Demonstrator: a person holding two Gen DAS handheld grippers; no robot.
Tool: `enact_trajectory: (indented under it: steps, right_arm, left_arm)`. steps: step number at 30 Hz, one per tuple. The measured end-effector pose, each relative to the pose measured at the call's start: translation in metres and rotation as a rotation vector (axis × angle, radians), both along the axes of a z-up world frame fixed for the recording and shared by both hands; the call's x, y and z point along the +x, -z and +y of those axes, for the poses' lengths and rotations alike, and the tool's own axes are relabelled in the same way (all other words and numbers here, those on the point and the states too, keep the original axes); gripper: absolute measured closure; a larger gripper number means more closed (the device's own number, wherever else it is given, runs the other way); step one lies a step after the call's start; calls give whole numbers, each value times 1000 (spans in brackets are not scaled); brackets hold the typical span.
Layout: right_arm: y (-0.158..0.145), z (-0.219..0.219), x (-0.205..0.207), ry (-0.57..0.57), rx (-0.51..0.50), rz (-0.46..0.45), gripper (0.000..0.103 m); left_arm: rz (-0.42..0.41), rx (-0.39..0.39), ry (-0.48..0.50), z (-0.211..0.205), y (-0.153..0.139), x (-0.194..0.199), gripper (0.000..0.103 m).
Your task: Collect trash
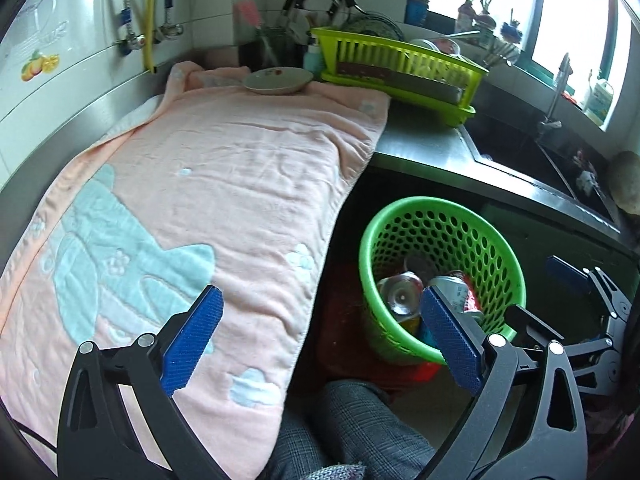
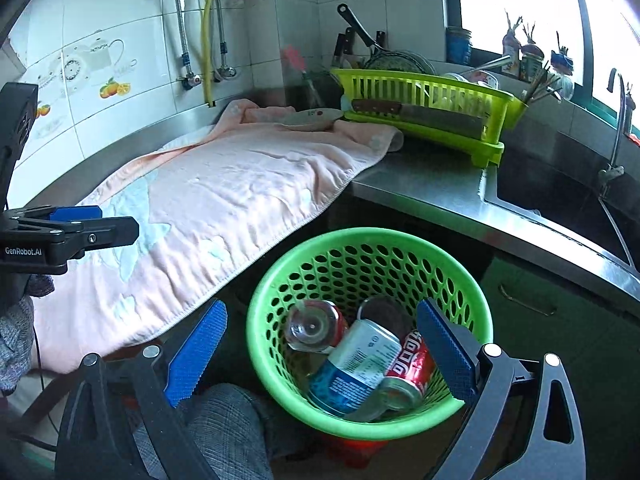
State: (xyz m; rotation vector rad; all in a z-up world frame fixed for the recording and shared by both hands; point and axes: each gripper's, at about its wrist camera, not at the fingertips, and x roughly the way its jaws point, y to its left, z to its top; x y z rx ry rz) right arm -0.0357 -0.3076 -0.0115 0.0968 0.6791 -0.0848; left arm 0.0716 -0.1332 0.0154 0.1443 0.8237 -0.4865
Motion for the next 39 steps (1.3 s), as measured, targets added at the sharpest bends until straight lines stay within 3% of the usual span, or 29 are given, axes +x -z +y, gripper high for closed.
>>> enact_trajectory:
  steps: [19, 39]
  right_arm:
    - [-20, 24, 16, -1, 2, -21, 10]
    - [-16, 27, 18, 30, 25, -21, 9]
  left_arm:
    - [-108, 35, -165, 47, -18, -1, 5]
    - [-123, 19, -210, 63, -14, -8, 5]
